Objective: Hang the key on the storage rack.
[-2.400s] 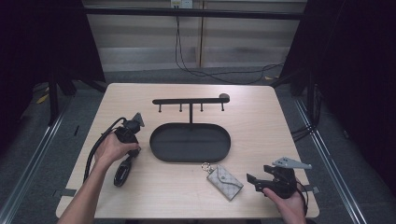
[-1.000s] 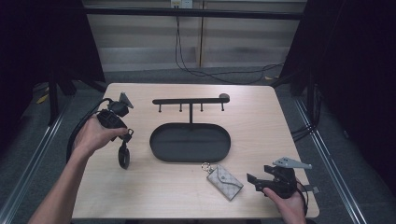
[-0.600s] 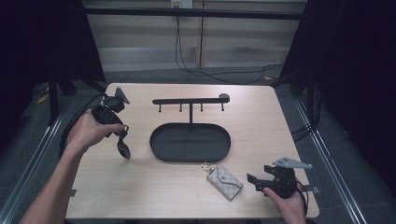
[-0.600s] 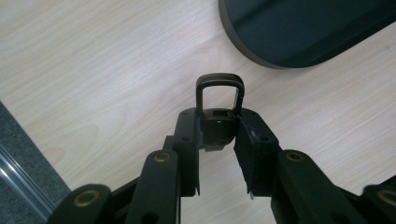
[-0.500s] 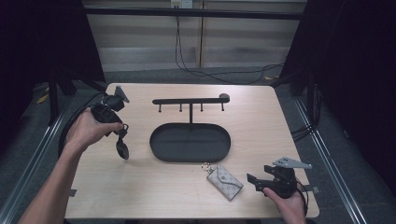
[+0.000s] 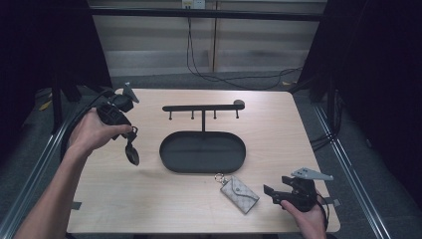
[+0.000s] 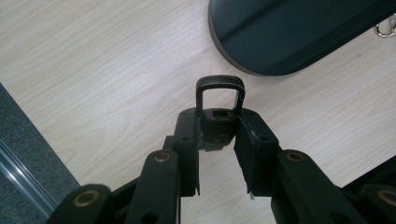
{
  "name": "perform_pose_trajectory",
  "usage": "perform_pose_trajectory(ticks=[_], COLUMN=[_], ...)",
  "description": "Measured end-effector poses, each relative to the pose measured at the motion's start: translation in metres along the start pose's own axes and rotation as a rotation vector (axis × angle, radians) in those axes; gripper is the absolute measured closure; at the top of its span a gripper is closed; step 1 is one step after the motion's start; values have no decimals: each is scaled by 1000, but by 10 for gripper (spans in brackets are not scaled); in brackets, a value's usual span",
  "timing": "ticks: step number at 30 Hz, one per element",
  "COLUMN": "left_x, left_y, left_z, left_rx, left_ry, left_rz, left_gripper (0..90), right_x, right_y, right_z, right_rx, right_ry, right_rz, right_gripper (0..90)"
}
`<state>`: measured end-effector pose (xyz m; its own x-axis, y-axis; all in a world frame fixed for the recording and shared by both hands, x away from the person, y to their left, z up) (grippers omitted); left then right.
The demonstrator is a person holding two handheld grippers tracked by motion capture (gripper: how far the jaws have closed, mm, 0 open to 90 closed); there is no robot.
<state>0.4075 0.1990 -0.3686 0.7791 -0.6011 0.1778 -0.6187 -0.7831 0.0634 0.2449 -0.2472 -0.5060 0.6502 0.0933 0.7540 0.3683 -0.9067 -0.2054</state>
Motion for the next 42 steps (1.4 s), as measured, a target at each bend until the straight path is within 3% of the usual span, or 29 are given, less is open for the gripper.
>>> perform_pose_trajectory(ticks=[5,13,20,28,42], left_x=[2,11,17,32,58], left_y=[4,11,18,33,47], left_z=[-8,-14,-13,-16,-10], left_rx=[-18,-8,-13,-2,-15], left_ry=[10,3,1,-2,-25], left_rz=[14,20,20,51,41], left_gripper=[708,709,708,708,708], right_x=[1,3,3,2,2], right_y=[-2,-4,-3,-2,-2], right_z=[0,-4,-3,-4,-3], right_rx=[15,26,23,16,20], right_ry=[3,32,28,26,22], right_rz=[-7,-25,-20,-14,-13], right_gripper=[152,137,137,137,139])
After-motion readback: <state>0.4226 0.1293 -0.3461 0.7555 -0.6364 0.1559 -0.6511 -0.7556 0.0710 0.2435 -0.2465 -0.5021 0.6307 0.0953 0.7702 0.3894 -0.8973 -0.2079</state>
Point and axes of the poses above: each handheld gripper's, and its own axes: z roughly forward along the jaws, x roughly out of its top, y roughly to its right, the point moved 6 cm from there along z, roughly forward along the jaws
